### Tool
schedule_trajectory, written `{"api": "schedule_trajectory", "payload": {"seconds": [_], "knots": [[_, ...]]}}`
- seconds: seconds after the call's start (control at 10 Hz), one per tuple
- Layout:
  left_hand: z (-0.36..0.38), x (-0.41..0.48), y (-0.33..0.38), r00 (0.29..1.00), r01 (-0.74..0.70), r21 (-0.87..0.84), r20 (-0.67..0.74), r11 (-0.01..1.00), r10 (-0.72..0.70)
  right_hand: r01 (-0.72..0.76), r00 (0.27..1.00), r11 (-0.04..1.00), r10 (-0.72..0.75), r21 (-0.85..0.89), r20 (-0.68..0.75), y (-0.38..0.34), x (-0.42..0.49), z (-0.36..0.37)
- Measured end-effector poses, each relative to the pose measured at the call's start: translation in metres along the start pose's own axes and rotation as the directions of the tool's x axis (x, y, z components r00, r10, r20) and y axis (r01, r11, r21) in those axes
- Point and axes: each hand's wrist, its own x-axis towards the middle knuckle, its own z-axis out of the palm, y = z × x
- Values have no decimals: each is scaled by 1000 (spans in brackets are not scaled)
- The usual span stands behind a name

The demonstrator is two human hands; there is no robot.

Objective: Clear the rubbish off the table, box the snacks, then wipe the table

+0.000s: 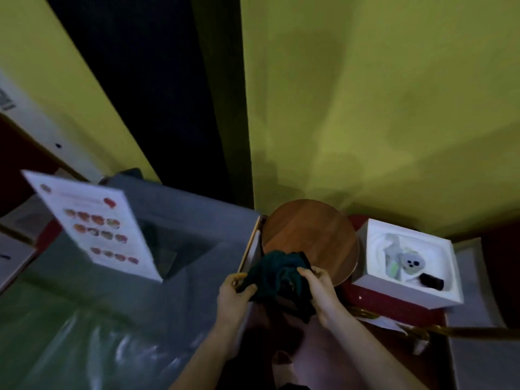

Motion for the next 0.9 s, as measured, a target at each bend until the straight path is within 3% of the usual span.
{"api": "schedule_trajectory", "payload": {"seconds": [0.1,0.2,0.3,0.4,0.5,0.6,0.8,0.9], "knots": [[38,24,43,1000,-16,9,14,1000,16,102,993,992,-105,-72,-46,-38,29,-23],[63,39,76,991,-126,20,49,992,125,205,975,976,-210,-77,-69,-66,49,-38],[70,52,88,957,-262,235,187,936,221,278,954,947,-292,-158,-71,-81,67,-53],[58,53,75,946,-290,406,261,867,194,287,933,823,-355,-490,-51,-77,77,-66],[39,43,50,951,-266,441,263,857,160,287,918,705,-397,-648,-25,-58,71,-69],[13,27,21,971,-183,418,218,890,97,357,898,621,-434,-697,74,-31,56,-56],[-42,-13,-14,997,-71,321,54,945,57,406,913,492,-183,-770,364,11,29,-3],[-82,-39,-39,998,-26,281,-48,959,42,491,864,467,-158,-735,477,39,6,43]]}}
